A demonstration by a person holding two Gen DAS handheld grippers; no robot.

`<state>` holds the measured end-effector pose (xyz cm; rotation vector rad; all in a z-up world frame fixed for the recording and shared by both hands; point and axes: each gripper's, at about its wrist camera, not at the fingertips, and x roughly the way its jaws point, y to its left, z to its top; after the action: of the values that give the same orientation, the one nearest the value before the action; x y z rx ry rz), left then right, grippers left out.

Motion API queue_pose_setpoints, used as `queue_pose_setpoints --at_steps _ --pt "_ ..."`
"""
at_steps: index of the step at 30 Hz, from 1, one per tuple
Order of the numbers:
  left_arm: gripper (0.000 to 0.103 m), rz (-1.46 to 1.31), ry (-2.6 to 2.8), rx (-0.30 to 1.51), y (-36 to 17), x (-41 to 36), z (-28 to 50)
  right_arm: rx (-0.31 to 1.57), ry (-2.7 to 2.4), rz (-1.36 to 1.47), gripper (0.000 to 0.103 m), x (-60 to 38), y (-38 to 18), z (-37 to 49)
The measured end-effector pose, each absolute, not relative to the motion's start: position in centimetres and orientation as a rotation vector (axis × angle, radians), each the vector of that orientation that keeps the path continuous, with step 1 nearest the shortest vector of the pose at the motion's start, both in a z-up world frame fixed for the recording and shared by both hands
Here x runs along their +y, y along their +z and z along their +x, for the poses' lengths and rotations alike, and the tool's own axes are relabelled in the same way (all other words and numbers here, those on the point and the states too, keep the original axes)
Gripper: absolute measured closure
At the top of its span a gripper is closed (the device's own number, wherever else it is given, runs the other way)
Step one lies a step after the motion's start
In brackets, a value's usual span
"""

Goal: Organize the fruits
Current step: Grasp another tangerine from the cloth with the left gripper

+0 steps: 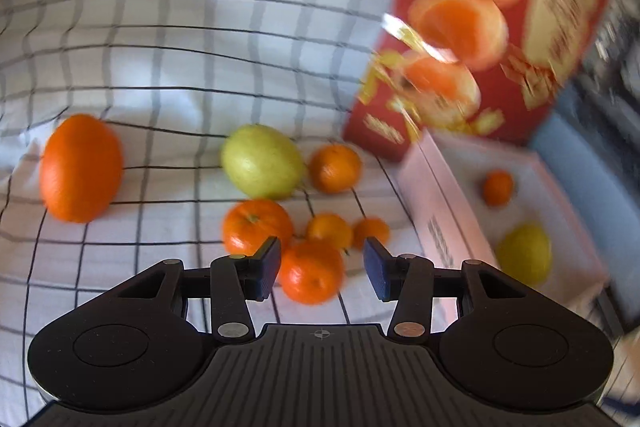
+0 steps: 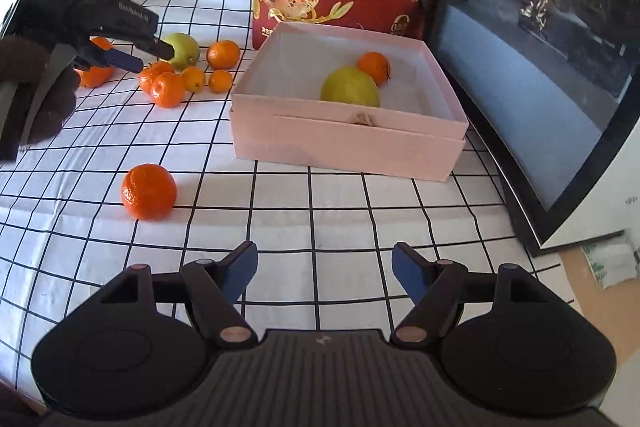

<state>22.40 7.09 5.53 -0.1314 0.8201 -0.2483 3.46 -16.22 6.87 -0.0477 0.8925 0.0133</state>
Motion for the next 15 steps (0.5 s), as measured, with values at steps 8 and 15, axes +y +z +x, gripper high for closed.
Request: queue_pose_setpoints --at_steps 8,15 --pt "0.053 0.004 -0.234 0.795 4.3 5.3 22.5 0.919 0.045 -0.039 0.028 -15.5 6.2 4.0" --pt "0.056 0.092 -0.210 0.802 3.8 5.2 22.3 0.921 0.091 -0.060 0.028 -14.0 6.1 4.3"
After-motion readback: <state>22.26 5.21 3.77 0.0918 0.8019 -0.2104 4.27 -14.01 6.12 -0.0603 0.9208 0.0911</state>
